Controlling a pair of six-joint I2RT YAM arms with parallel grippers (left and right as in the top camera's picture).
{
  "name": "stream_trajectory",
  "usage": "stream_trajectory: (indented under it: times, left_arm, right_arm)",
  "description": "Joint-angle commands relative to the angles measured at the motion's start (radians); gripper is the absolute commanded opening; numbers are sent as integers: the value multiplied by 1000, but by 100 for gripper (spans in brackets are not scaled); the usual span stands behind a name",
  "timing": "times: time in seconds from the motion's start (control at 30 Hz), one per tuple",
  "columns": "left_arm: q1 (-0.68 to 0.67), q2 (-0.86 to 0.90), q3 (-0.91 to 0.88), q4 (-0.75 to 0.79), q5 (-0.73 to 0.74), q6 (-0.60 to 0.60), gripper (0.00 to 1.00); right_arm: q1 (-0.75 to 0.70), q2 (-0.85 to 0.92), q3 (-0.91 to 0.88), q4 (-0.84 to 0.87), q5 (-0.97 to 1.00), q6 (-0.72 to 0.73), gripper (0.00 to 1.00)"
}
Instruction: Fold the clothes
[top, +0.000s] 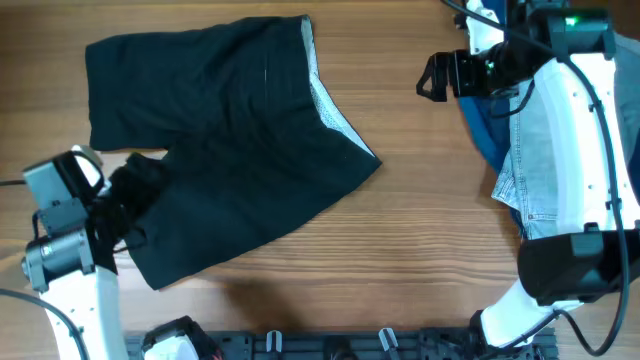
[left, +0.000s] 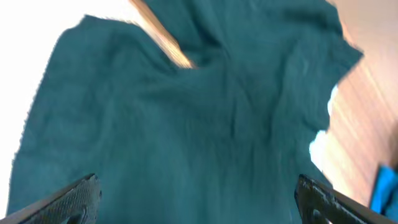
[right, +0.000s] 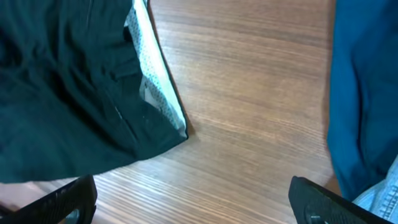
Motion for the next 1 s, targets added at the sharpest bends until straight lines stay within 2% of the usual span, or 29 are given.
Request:
stream_trajectory:
  times: [0.0, 0.17, 0.23, 0.3, 0.4, 0.43, 0.6, 0.77, 0.8, 0.93, 0.97]
  left_arm:
    - [-118, -36, 8, -64, 19, -25, 99]
    - [-359, 14, 8, -163, -158, -128, 100]
    - [-439, 39, 7, -170, -184, -165, 100]
    - [-522, 81, 6, -168, -217, -210, 100]
    - [-616, 168, 6, -152, -220, -242, 100]
    - [-647, 205, 6, -146, -220, -251, 100]
    - [-721, 322, 6, -63, -224, -250, 100]
    - [-726, 330, 6, 6, -232, -250, 100]
    - [-726, 330, 6, 9, -240, -250, 100]
    - [-725, 330, 6, 9, -346, -250, 100]
    - [-725, 330, 6, 9, -353, -249, 100]
  right_arm:
    - [50, 7, -2, -4, -24, 5, 99]
    - [145, 7, -2, 48, 10, 35, 99]
    - [158, 7, -7, 88, -5, 35, 100]
    - [175, 9, -32, 180, -10, 16, 100]
    - [199, 47, -73, 356, -53, -122, 100]
    - [201, 77, -73, 402, -56, -128, 100]
    - [201, 262, -73, 537, -219, -180, 100]
    - [222, 399, -73, 634, -286, -231, 100]
    - [234, 412, -73, 650, -286, -227, 98]
    - [296, 459, -74, 698, -285, -181, 76]
    - [306, 463, -74, 705, -282, -169, 74]
